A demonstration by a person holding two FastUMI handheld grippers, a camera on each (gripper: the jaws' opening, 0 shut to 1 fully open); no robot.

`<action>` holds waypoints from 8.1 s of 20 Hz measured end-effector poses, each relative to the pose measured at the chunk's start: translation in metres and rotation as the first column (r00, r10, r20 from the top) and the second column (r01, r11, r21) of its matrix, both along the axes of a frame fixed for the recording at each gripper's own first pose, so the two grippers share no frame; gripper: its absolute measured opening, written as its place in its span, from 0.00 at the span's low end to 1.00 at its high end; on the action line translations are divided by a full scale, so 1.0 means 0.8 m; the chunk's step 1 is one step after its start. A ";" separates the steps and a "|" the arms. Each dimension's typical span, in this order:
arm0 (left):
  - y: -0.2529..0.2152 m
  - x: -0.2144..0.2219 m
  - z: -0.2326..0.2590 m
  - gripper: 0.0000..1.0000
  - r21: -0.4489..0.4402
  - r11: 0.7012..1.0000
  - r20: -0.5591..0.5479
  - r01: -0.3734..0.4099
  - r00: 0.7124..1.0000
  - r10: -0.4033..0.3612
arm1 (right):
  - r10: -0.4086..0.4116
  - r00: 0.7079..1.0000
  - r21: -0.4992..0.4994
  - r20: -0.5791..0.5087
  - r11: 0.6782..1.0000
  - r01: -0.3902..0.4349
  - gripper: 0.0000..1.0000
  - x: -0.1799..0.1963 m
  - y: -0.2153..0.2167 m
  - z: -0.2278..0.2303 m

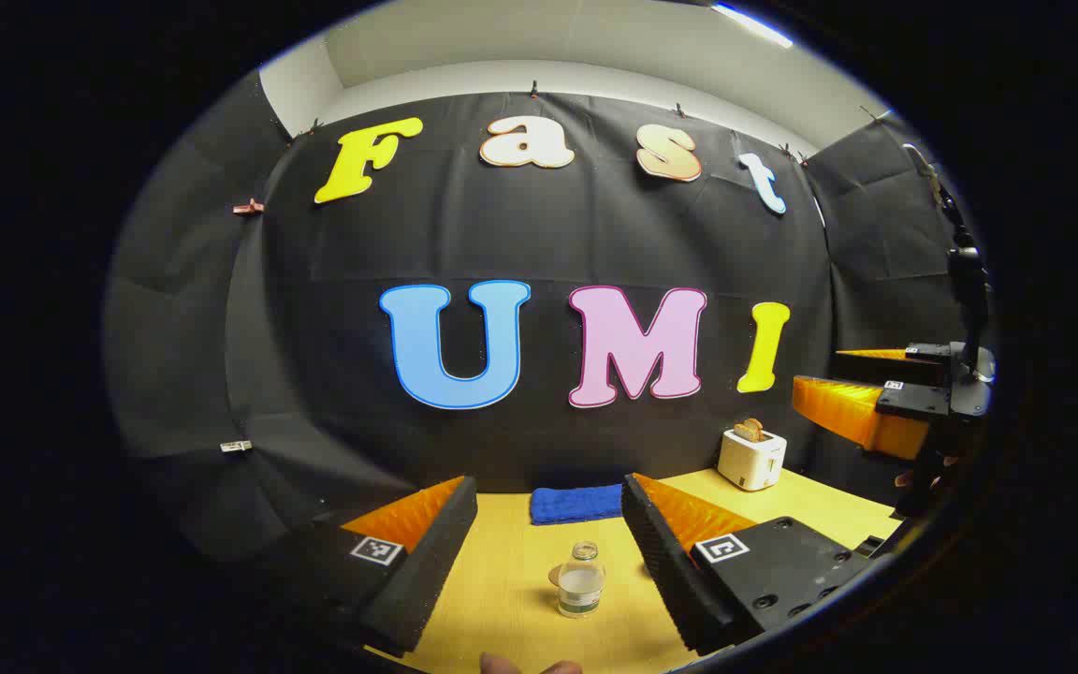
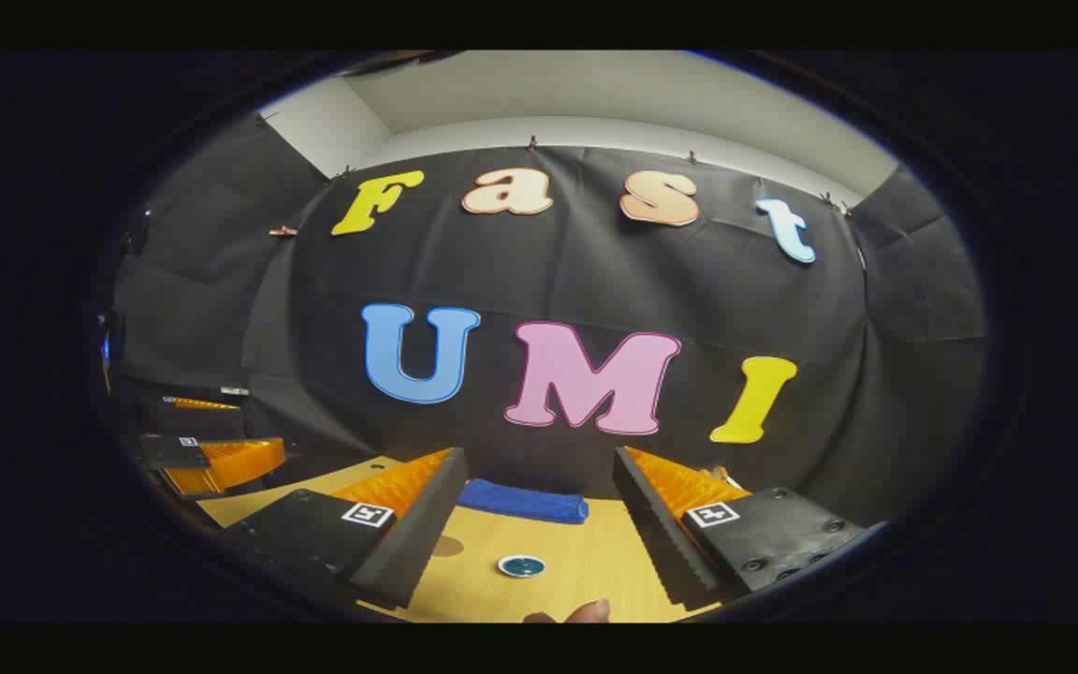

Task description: Open the teacup lid with one hand, grasp the water bottle and pour water into the teacup with the other hand; after pouring, place the water bottle on the coaster and then close the teacup lid.

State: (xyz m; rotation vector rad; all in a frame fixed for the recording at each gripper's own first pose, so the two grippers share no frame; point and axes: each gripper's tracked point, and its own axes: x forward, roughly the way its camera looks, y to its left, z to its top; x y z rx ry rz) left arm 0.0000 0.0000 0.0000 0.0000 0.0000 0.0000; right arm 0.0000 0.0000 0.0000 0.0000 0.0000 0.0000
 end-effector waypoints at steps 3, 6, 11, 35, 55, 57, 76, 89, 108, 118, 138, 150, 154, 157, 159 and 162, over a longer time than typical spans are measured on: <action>0.001 0.000 0.004 0.98 -0.002 1.000 0.010 0.005 1.000 -0.005 | 0.011 1.000 -0.001 -0.002 1.000 -0.011 0.97 0.001 0.003 -0.002; 0.002 0.000 0.004 0.97 0.004 1.000 0.013 0.003 1.000 -0.003 | 0.014 1.000 0.002 -0.001 1.000 -0.014 0.97 0.003 0.004 -0.002; 0.005 0.001 0.005 0.97 -0.010 1.000 0.013 -0.005 1.000 0.005 | 0.026 1.000 -0.012 0.004 1.000 -0.026 0.97 0.006 0.007 0.000; -0.033 0.082 -0.168 0.98 -0.007 0.997 -0.017 0.077 0.997 -0.077 | 0.067 0.983 -0.010 -0.172 0.997 -0.070 0.98 0.085 0.033 -0.300; -0.050 0.112 -0.321 0.98 -0.029 0.998 -0.139 0.056 0.988 -0.060 | 0.109 0.915 0.087 -0.389 0.993 -0.082 0.78 0.180 0.031 -0.513; -0.046 0.114 -0.325 0.98 -0.030 0.998 -0.143 0.049 0.988 -0.053 | 0.118 0.910 0.088 -0.398 0.992 -0.090 0.70 0.179 0.034 -0.518; -0.052 0.139 -0.375 0.98 -0.062 0.997 -0.195 0.045 0.979 -0.056 | 0.126 0.944 0.070 -0.304 0.991 -0.110 0.31 0.190 0.027 -0.482; -0.061 0.185 -0.423 0.96 -0.059 0.998 -0.245 -0.013 0.969 -0.002 | 0.085 0.962 0.067 -0.261 0.995 -0.070 0.31 0.159 -0.044 -0.445; -0.003 0.224 -0.389 0.73 0.722 0.691 -0.293 0.039 0.922 0.255 | 0.057 0.967 0.034 -0.249 0.998 -0.050 0.31 0.129 -0.141 -0.444; -0.052 0.274 -0.386 0.72 0.905 0.410 -0.229 0.113 0.942 0.244 | 0.037 0.970 0.021 -0.242 0.999 -0.033 0.31 0.122 -0.190 -0.451; -0.055 0.304 -0.402 0.72 0.993 0.052 -0.119 0.109 0.958 0.259 | 0.028 0.968 -0.022 -0.249 0.999 -0.035 0.27 0.107 -0.198 -0.461; -0.071 0.315 -0.401 0.72 0.995 -0.024 -0.091 0.099 0.970 0.226 | 0.015 0.967 -0.019 -0.253 1.000 -0.020 0.31 0.101 -0.208 -0.466; -0.075 0.317 -0.400 0.72 0.994 -0.051 -0.082 0.095 0.972 0.219 | 0.012 0.966 -0.012 -0.256 1.000 -0.016 0.27 0.099 -0.212 -0.468; -0.078 0.320 -0.398 0.72 0.994 -0.068 -0.073 0.089 0.975 0.210 | 0.008 0.967 -0.015 -0.256 1.000 -0.013 0.31 0.098 -0.215 -0.469; -0.078 0.320 -0.397 0.72 0.993 -0.081 -0.068 0.086 0.976 0.209 | 0.007 0.968 -0.014 -0.253 1.000 -0.011 0.31 0.096 -0.216 -0.468; -0.079 0.322 -0.395 0.72 0.992 -0.097 -0.054 0.075 0.978 0.201 | 0.003 0.968 -0.015 -0.251 1.000 -0.007 0.31 0.095 -0.217 -0.467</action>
